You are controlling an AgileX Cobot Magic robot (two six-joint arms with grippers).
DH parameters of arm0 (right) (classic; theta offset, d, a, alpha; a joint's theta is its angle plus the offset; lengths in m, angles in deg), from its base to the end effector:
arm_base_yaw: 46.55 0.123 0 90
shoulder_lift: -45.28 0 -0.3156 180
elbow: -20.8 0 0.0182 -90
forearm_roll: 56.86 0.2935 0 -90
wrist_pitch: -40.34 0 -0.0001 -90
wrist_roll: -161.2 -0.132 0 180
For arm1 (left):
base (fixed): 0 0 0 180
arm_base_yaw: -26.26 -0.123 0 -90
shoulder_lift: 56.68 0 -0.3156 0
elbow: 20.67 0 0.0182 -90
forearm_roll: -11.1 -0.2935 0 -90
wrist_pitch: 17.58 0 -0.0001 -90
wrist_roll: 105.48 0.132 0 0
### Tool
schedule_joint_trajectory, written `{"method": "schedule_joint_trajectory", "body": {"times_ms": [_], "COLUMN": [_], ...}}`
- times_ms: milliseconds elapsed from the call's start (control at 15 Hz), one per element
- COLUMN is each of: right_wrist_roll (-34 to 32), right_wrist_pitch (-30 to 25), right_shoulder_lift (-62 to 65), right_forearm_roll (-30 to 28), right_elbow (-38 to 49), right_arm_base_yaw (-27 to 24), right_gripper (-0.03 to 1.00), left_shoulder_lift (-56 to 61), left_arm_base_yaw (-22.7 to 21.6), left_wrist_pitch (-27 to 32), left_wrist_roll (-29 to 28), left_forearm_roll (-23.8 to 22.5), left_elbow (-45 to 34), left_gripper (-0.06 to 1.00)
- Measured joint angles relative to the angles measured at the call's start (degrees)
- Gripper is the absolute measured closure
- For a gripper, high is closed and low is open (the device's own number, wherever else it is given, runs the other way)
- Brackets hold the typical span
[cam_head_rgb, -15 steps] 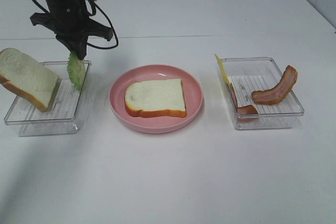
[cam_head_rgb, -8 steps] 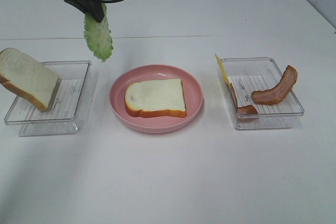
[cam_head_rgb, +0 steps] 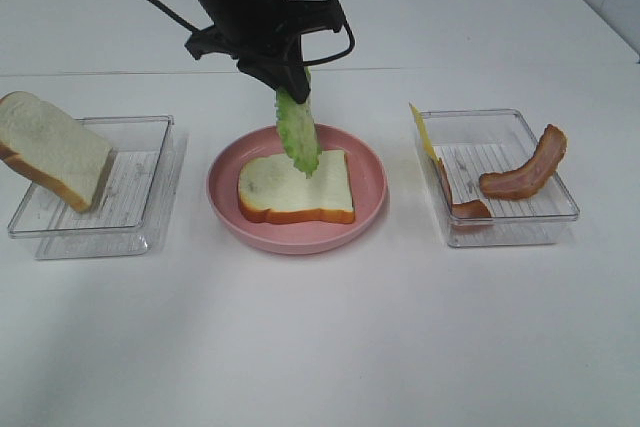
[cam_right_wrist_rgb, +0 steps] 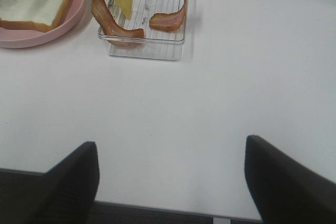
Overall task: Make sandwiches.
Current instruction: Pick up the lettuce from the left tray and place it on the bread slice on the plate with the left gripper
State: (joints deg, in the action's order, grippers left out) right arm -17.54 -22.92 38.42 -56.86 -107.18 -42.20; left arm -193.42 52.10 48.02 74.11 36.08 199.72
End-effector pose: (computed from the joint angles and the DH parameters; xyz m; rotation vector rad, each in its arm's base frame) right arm 0.0401 0.0031 0.2577 -0.1043 2.1294 0.0318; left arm 0.4869 -0.2922 0.2106 0.4615 2.8148 -0.7024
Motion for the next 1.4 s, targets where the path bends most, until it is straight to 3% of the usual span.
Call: {"method": "schedule_joint_trajectory", "body": {"times_ms": [333, 467, 600, 867, 1400], "right_wrist_roll": [0.0, 0.0, 0.0, 0.0, 0.0], "right_wrist_pitch": [0.0, 0.0, 0.0, 0.0, 0.0], "right_shoulder_lift": [0.0, 0.0, 0.0, 0.0, 0.0], "right_forearm_roll": [0.0, 0.0, 0.0, 0.0, 0.0], "right_elbow": [0.0, 0.0, 0.0, 0.0, 0.0], "right_arm_base_yaw": [0.0, 0.0, 0.0, 0.0, 0.0], "right_gripper": [0.21, 0.21, 0.21, 0.21, 0.21], "left_shoulder_lift": [-4.8, -6.5, -7.5, -7.7, -8.1], "left_arm_base_yaw": [0.5, 0.5, 0.5, -0.7, -0.7], "left_wrist_pitch": [-6.0, -5.6, -4.2, -0.7, -4.0], "left_wrist_roll": [7.8, 9.1, 8.9, 4.5, 4.5], "left_forearm_roll": [13.1, 14.3, 12.0, -3.3, -6.2], "left_elbow": [0.0, 0.0, 0.0, 0.0, 0.0], "left_gripper": [0.94, 0.94, 0.94, 0.94, 0.94]}}
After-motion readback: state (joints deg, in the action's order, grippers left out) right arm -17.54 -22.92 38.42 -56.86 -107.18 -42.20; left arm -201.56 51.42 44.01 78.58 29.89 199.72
